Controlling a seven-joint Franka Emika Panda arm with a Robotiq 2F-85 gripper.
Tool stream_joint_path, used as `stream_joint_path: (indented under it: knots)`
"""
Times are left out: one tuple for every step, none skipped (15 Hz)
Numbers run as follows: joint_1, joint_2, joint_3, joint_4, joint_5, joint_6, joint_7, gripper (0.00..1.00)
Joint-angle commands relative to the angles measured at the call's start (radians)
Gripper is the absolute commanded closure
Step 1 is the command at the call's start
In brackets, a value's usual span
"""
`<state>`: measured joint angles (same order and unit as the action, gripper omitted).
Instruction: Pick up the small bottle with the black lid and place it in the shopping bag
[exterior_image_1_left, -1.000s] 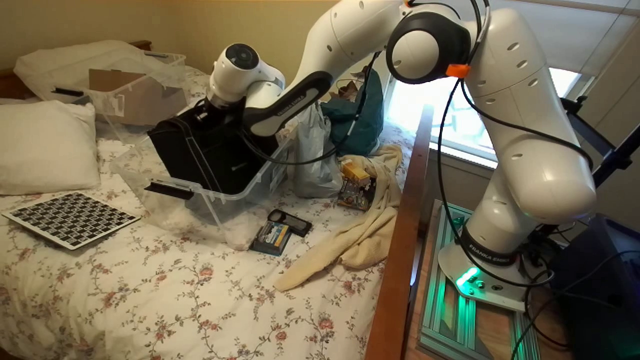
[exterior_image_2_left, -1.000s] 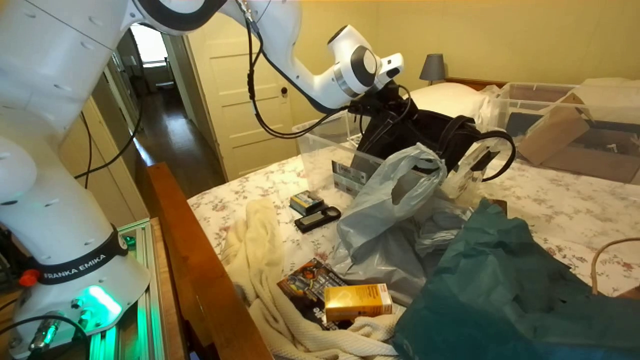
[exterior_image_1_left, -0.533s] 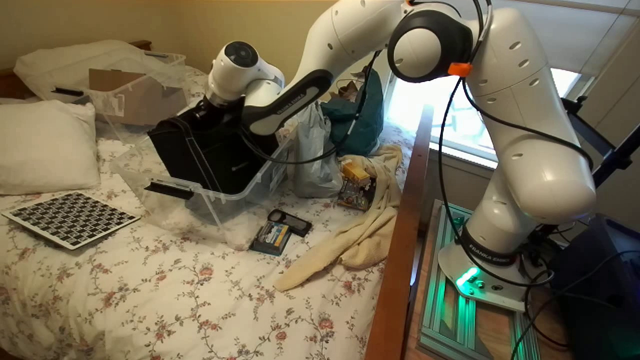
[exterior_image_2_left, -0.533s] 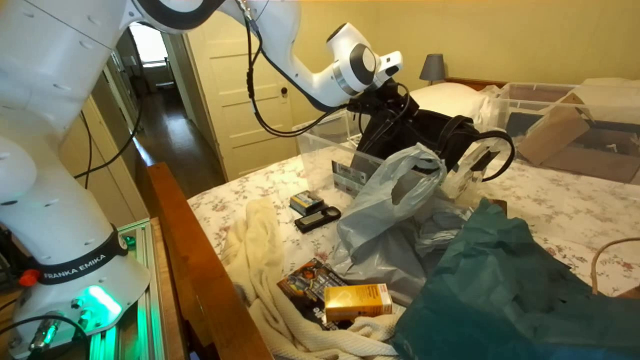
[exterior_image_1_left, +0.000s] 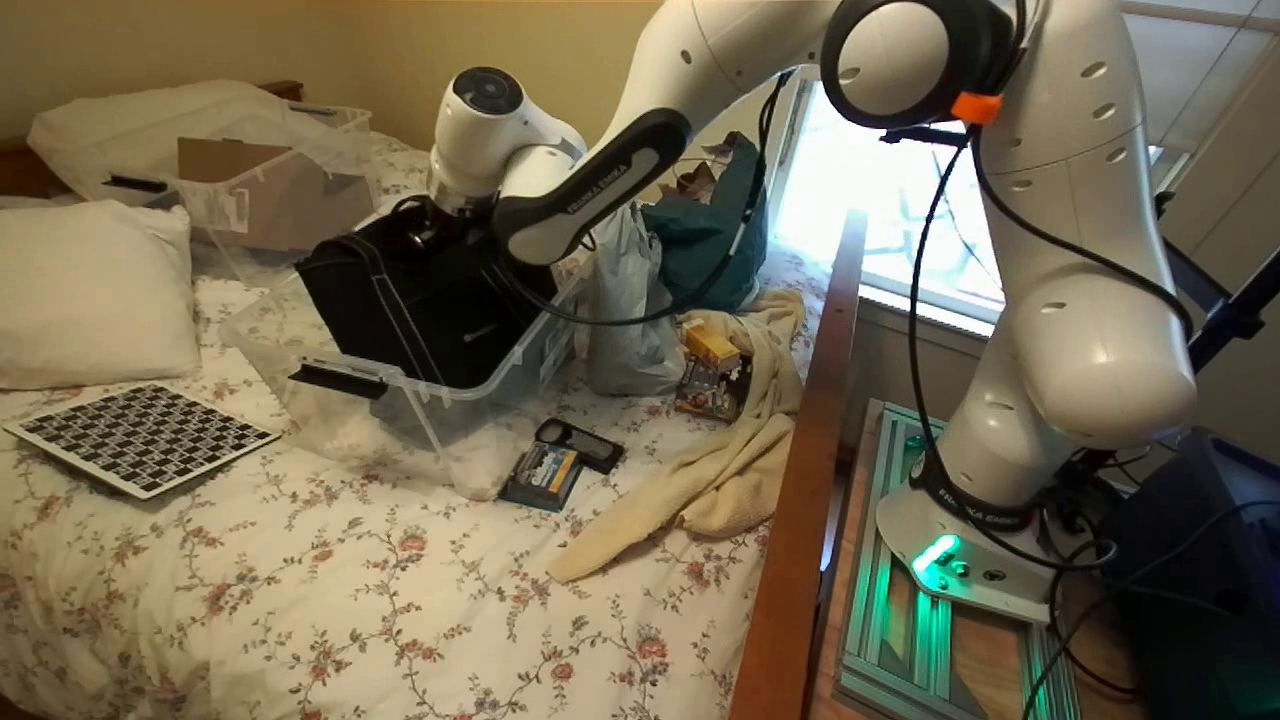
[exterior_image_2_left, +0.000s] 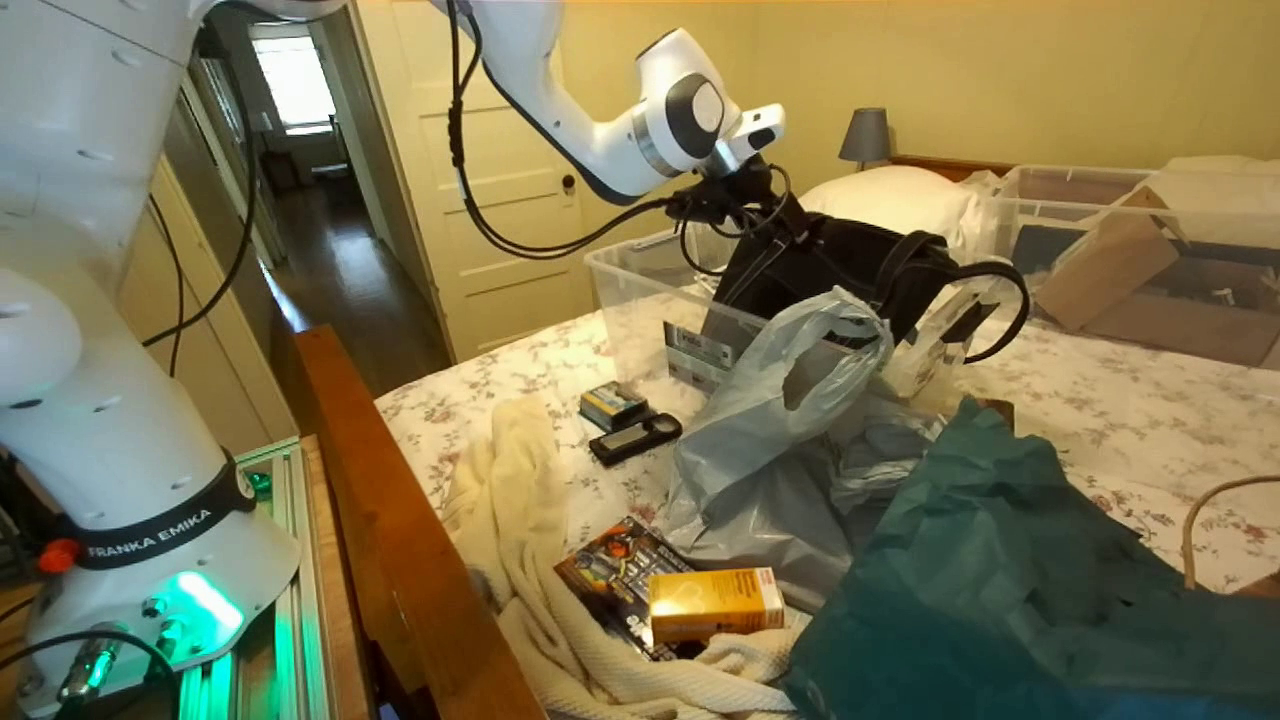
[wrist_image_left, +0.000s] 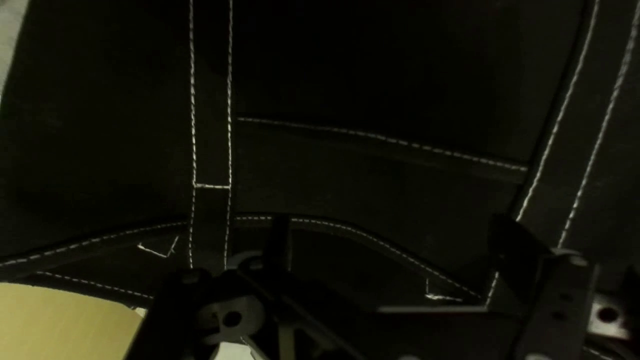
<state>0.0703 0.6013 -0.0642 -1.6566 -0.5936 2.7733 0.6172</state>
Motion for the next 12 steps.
stream_joint_path:
  knots:
    - [0.055, -0.118, -0.042, -0.156, 0.106, -0.038, -0.095, 0.00]
    - [0.066, -0.138, -0.050, -0.185, 0.124, -0.040, -0.115, 0.00]
    - [0.074, -0.156, -0.055, -0.210, 0.139, -0.045, -0.132, 0.00]
    - [0.083, -0.172, -0.060, -0.233, 0.149, -0.054, -0.144, 0.00]
    - [0.086, -0.187, -0.060, -0.256, 0.160, -0.060, -0.160, 0.00]
    - [0.087, -0.202, -0.058, -0.279, 0.166, -0.063, -0.177, 0.00]
    - [0.086, -0.214, -0.055, -0.300, 0.172, -0.064, -0.195, 0.00]
    - [0.085, -0.225, -0.052, -0.321, 0.177, -0.066, -0.208, 0.00]
    - [0.082, -0.236, -0.049, -0.341, 0.184, -0.064, -0.222, 0.00]
    - [0.080, -0.245, -0.049, -0.361, 0.187, -0.058, -0.231, 0.00]
    - [0.096, -0.190, -0.070, -0.293, 0.168, -0.045, -0.199, 0.00]
    - [0.094, -0.200, -0.069, -0.311, 0.170, -0.045, -0.206, 0.00]
